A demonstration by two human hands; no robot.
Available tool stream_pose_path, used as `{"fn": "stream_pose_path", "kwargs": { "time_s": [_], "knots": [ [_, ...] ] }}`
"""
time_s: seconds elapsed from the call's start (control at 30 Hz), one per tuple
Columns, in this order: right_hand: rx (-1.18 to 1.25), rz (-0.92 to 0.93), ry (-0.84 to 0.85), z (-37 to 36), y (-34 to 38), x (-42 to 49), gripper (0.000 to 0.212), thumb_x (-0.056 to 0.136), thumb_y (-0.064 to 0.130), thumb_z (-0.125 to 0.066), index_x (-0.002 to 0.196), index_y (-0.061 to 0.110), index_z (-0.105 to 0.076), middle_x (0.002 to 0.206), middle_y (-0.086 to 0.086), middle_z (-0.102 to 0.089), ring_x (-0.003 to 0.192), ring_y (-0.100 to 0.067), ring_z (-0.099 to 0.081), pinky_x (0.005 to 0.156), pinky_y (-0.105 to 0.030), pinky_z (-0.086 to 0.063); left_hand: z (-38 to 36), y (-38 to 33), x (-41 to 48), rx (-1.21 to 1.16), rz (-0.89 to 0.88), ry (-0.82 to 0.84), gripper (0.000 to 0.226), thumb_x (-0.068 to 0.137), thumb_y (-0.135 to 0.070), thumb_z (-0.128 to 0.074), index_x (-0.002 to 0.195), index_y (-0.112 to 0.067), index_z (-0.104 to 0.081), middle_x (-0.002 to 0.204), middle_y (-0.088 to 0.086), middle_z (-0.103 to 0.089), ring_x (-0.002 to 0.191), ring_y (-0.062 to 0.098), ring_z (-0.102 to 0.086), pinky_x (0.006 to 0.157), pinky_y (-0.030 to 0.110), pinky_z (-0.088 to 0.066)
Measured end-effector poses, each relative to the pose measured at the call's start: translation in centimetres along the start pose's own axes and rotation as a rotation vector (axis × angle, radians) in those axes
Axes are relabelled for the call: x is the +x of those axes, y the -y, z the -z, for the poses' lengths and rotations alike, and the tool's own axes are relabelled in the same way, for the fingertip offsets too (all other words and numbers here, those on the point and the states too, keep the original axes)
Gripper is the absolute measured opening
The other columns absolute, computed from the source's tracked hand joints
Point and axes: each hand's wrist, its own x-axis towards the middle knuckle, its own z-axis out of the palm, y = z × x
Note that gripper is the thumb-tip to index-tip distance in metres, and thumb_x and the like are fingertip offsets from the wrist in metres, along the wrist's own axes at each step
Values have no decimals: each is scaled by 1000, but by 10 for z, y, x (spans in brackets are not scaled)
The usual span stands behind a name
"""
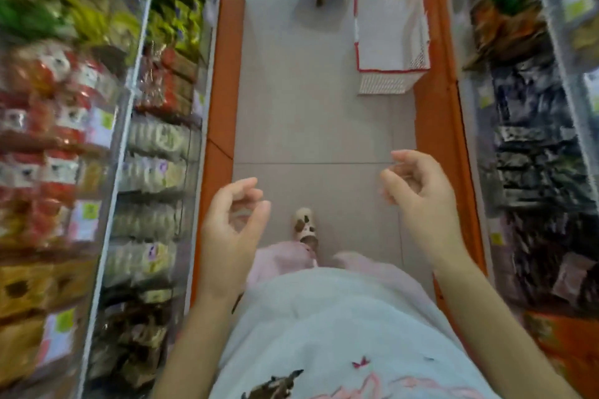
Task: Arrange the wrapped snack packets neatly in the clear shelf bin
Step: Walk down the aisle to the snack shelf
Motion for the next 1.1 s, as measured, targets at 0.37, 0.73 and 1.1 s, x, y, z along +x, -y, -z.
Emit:
{"fn": "stream_pose_path", "kwargs": {
  "time_s": [0.37, 0.73, 1.1],
  "knots": [
    [25, -99, -115, -26, 84, 300, 28, 87, 6, -60, 103, 29, -57, 87, 2, -62, 77, -16, -62, 72, -34, -54, -118, -138, 418, 6, -182, 86, 27, 85, 0, -60, 111, -9, -57, 93, 0, -61, 81, 6, -57, 80, 21, -48],
    [7, 29, -87, -81, 231, 694, 23, 88, 12, -59, 109, 22, -56, 91, -1, -60, 86, -27, -63, 77, -46, -55, -180, -205, 690, 20, -6, 80, 29, 86, -5, -60, 106, -25, -58, 98, 1, -64, 88, 4, -60, 80, 20, -50],
    [264, -236, -509, -81, 264, 888, 32, 85, 11, -62, 94, 41, -58, 85, 10, -63, 80, -20, -64, 73, -33, -53, -356, -347, 1012, 223, -226, 638, 25, 86, -11, -62, 103, -30, -61, 93, -13, -65, 83, -6, -59, 71, 6, -43]
  ]
}}
